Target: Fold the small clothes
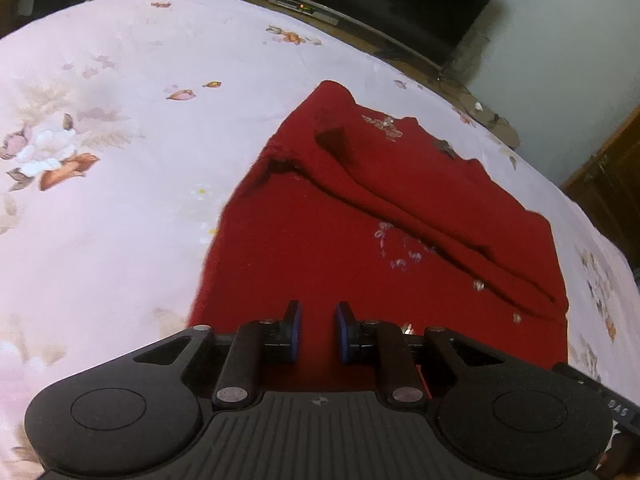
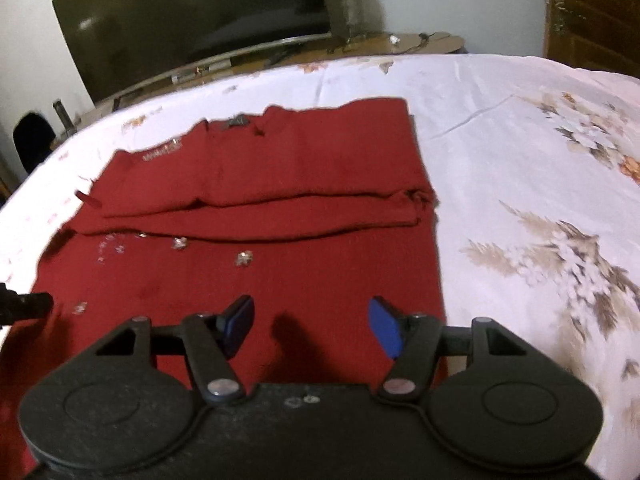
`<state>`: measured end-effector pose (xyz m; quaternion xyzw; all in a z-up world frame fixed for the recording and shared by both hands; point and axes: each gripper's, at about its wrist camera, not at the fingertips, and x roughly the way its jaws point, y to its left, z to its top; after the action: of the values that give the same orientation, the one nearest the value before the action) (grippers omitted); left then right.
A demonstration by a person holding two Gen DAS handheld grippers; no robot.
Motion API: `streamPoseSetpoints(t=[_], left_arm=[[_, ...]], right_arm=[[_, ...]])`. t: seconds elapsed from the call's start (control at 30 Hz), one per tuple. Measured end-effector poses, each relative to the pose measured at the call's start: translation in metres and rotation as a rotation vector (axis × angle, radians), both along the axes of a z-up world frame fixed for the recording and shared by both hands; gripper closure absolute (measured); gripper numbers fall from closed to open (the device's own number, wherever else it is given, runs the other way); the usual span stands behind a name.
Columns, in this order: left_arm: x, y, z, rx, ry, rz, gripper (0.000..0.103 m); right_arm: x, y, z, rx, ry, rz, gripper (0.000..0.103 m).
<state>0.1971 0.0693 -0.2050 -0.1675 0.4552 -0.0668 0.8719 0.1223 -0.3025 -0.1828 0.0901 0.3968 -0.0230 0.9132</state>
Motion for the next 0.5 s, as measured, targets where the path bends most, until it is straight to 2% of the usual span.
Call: streamPoseSetpoints(t=[0.03, 0.33, 0.5], left_arm=[[-0.004, 0.004, 0.001, -0.004, -0.002, -0.006, 0.086], [-0.051, 0.046, -0.006, -0.035, 0.033, -0.081, 0.086], [-0.077, 0.064, -0.006, -0.081, 0.055, -0.113, 0.086]], right_arm=[[-0.006, 0.001, 0.002, -0.01, -0.009, -0.008, 0.036], [-0.066, 0.017, -0.004, -0.064, 0.036, -0.098, 0.036], [-0.098, 0.021, -0.008, -0.081, 0.068, -0.141, 0.036]])
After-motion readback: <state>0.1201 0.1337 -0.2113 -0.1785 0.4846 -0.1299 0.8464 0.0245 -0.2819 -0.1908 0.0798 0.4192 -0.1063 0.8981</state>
